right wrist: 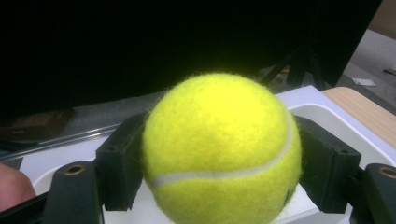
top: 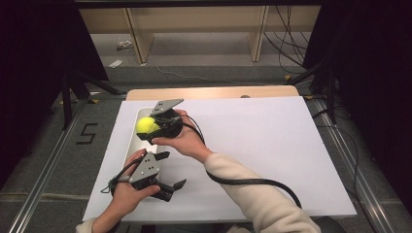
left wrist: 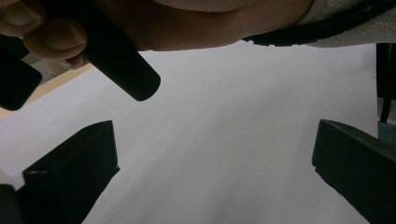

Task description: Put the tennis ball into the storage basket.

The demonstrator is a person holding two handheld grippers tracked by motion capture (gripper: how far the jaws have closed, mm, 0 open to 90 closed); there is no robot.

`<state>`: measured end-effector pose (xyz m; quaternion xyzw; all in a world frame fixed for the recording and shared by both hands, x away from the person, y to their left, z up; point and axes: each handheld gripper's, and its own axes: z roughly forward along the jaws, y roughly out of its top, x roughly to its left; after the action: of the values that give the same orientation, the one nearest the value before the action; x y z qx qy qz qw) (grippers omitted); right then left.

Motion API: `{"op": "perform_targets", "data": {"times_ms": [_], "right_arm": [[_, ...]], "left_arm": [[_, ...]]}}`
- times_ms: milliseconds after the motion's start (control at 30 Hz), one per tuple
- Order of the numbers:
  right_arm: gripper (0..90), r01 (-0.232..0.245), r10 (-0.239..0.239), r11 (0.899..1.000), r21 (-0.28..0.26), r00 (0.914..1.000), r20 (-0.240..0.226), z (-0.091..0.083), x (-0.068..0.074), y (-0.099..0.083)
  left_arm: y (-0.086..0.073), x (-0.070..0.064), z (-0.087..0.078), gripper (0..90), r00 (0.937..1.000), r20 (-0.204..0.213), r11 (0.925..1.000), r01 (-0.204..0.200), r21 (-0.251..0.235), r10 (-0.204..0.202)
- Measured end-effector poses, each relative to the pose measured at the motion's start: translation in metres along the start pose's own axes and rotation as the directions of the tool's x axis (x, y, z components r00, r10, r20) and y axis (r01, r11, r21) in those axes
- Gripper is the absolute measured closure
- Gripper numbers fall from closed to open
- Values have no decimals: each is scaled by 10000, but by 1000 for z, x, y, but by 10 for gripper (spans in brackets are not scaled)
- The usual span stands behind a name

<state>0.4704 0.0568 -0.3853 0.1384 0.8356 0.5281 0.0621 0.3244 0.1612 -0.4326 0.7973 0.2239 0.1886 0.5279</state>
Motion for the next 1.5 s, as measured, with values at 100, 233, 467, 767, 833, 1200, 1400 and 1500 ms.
{"op": "perform_targets", "data": {"times_ms": [100, 233, 467, 767, 833, 1200, 1400, 1500], "right_arm": [[263, 24, -23, 10000, 95, 10000, -40, 1, 0, 1], [263, 67, -66, 9999, 157, 9999, -75, 4, 0, 1], [263, 8, -5, 9997, 226, 9999, -137, 8, -1, 0], [263, -31, 38, 9995, 320, 9998, -213, 10, -2, 2], [263, -39, 47, 9995, 320, 9997, -224, 10, -3, 2], [263, -27, 41, 9988, 489, 9996, -282, 16, -2, 3], [263, -10, 31, 9979, 643, 9994, -332, 19, -4, 2], [263, -37, 63, 9974, 716, 9994, -351, 21, -4, 1]], "left_arm": [[0, 0, 0, 0, 10000, 0, 10000, 3, -6, -3], [0, 0, 0, 0, 10000, 0, 10000, -21, 6, 21], [0, 0, 0, 0, 10000, 8, 10000, -28, 29, 28], [0, 0, 0, 0, 10000, 35, 10000, -42, 40, 42], [0, 0, 0, 0, 10000, 41, 10000, -27, 28, 27], [0, 0, 0, 0, 10000, 40, 10000, -36, 23, 36], [0, 0, 0, 0, 10000, 45, 10000, -49, 53, 49], [0, 0, 0, 0, 10000, 49, 10000, -49, 59, 49]]}}
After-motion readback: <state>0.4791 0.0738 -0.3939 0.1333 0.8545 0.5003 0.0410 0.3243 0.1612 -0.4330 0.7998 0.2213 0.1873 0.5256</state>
